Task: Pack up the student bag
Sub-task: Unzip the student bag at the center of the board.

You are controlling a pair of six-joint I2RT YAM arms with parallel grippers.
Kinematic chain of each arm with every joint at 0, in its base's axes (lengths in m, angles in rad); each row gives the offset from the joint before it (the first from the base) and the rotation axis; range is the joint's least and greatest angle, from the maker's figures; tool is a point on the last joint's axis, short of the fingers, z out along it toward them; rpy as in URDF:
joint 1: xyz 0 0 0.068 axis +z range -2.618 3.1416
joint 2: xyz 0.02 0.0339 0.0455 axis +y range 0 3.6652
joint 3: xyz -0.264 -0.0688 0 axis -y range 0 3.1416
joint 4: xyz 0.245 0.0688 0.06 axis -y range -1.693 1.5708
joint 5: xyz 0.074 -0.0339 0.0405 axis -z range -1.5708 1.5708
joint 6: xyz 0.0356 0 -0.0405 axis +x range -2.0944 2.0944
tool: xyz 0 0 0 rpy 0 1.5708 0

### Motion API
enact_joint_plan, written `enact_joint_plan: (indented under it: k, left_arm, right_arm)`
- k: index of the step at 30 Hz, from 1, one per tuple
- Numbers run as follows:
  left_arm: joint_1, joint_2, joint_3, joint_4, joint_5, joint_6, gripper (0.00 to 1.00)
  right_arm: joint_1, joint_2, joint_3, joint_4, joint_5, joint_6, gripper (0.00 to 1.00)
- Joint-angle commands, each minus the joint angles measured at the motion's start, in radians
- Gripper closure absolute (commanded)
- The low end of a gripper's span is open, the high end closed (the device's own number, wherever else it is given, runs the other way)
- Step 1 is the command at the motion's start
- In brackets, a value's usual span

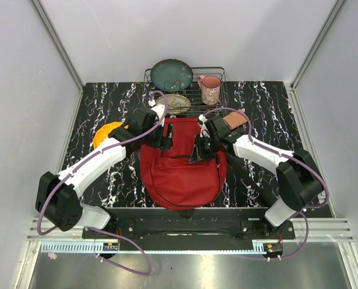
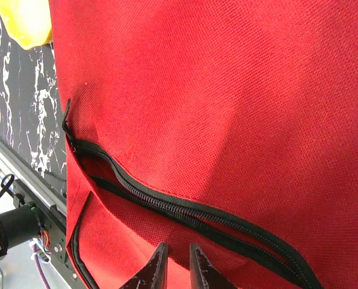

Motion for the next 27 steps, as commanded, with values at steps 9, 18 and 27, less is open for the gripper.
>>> enact_joint_plan:
  k: [9, 18, 27]
  left_arm:
    - [-0.043, 0.049, 0.05, 0.022, 0.051, 0.033, 0.18]
    - [-0.206, 0.106, 0.083, 0.013, -0.176, 0.184, 0.17]
    - [-0.209, 0.2, 0.09, 0.051, -0.267, 0.281, 0.17]
  right_arm:
    - [0.033, -0.056, -0.141, 0.115, 0.104, 0.175, 0.69]
    - [0.035, -0.091, -0.225, 0.201, 0.204, 0.297, 0.68]
    - [0.035, -0.085, -0.233, 0.195, 0.204, 0.289, 0.66]
